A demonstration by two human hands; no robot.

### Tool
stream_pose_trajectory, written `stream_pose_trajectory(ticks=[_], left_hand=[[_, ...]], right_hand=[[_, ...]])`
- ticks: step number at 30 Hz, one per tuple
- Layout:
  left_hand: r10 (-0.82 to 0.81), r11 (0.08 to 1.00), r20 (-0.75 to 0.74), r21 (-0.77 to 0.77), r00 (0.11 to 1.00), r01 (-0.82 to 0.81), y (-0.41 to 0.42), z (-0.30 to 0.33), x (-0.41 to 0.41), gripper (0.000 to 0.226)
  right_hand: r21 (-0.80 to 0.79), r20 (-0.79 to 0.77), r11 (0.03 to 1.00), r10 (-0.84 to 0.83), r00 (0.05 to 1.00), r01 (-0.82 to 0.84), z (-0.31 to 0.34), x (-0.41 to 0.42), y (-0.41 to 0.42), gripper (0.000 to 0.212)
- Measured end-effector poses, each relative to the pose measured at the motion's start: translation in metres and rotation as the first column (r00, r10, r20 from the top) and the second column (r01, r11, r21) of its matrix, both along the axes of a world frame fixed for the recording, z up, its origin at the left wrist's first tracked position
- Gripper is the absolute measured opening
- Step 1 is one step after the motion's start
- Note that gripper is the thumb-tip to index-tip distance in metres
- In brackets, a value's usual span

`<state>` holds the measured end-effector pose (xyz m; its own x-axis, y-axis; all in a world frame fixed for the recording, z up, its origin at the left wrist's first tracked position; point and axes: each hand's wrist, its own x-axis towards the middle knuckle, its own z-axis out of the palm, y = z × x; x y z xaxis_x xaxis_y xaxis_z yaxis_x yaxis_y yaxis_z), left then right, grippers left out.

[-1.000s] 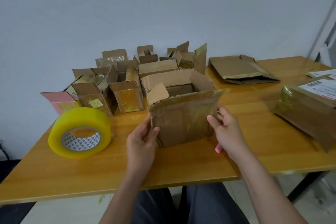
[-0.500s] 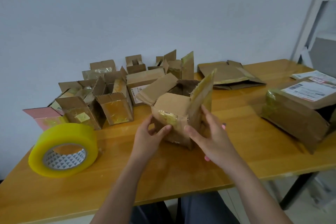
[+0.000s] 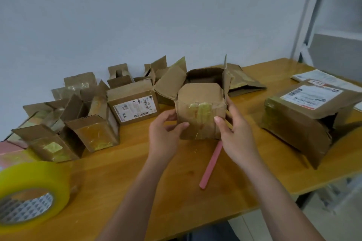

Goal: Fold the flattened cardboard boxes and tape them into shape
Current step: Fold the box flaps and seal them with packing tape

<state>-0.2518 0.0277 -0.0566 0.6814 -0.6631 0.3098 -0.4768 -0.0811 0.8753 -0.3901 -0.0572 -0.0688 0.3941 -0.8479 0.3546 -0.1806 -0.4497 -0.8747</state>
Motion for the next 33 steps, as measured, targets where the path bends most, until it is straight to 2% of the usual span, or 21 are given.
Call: stream_pose_trajectory(ticks=[8,13,17,22,26,30,33], left_hand=[[-0.024,1.0,-0.016,-0.001,1.0,0.024,-0.037,0.04,0.0,0.037],[-0.058,0.998,-0.04,0.007,0.998,0.058,-0.109,0.087,-0.001,0.042],[-0.176,0.983,-0.12,0.033,0.977,0.181,-0.173,0.098,-0.004,0.037],[-0.265,0.958,-0.178,0.059,0.948,0.279,-0.246,0.083,-0.001,0.042],[-0.372,0.909,-0.202,0.119,0.906,0.4,-0.281,0.068,0.003,0.05],[-0.544,0.789,-0.178,0.222,0.82,0.572,-0.291,0.059,0.006,0.057],[-0.588,0.748,-0.144,0.277,0.796,0.603,-0.29,0.053,0.011,0.061]], right_hand=[[0.043,-0.006,0.997,-0.057,0.998,0.057,0.046,0.001,-0.031,0.059],[0.123,-0.003,0.986,-0.117,0.993,0.116,0.102,0.001,-0.092,0.053],[0.169,-0.023,0.957,-0.233,0.972,0.234,0.124,0.002,-0.16,0.054],[0.292,-0.025,0.879,-0.388,0.921,0.378,0.111,0.015,-0.233,0.056],[0.261,-0.231,0.791,-0.506,0.831,0.553,0.095,0.021,-0.275,0.048],[0.394,-0.302,0.726,-0.478,0.825,0.564,0.079,0.029,-0.291,0.055],[0.457,-0.292,0.734,-0.409,0.864,0.502,0.066,0.035,-0.29,0.071]])
